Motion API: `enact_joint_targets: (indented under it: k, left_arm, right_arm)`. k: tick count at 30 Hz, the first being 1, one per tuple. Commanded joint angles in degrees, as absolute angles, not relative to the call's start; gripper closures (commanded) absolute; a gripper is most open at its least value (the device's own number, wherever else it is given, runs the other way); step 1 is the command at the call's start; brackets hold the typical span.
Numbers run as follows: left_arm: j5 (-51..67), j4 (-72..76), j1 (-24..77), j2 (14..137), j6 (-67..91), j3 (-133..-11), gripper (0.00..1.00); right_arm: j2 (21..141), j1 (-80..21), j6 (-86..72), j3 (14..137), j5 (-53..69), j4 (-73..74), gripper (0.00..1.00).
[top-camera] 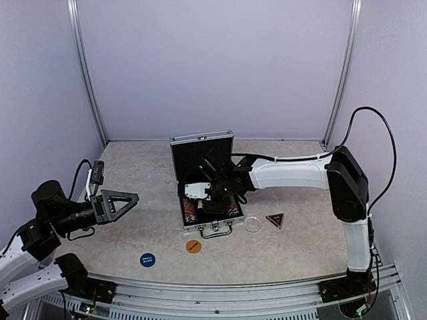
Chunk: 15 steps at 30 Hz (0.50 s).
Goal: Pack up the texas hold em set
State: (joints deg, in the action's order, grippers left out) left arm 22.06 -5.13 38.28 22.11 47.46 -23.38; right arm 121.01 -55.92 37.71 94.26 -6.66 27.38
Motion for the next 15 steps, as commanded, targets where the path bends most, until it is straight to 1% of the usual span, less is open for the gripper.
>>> enact_joint_targets:
  k: [1, 9, 15]
  left_arm:
    - [22.29, -3.48, 37.88, 21.49, 47.81, -22.51, 0.01]
    - [22.10, -3.60, 37.84, 21.52, 47.80, -22.24, 0.01]
    - [21.93, -3.44, 37.88, 21.86, 47.63, -22.06, 0.01]
  right_arm:
    - [122.39, -55.27, 39.52, 97.35, -5.76, 30.29, 0.35]
    - [123.99, -54.71, 39.64, 99.58, -0.73, 33.57, 0.28]
    - [125.45, -54.71, 39.43, 101.73, 2.90, 35.93, 0.19]
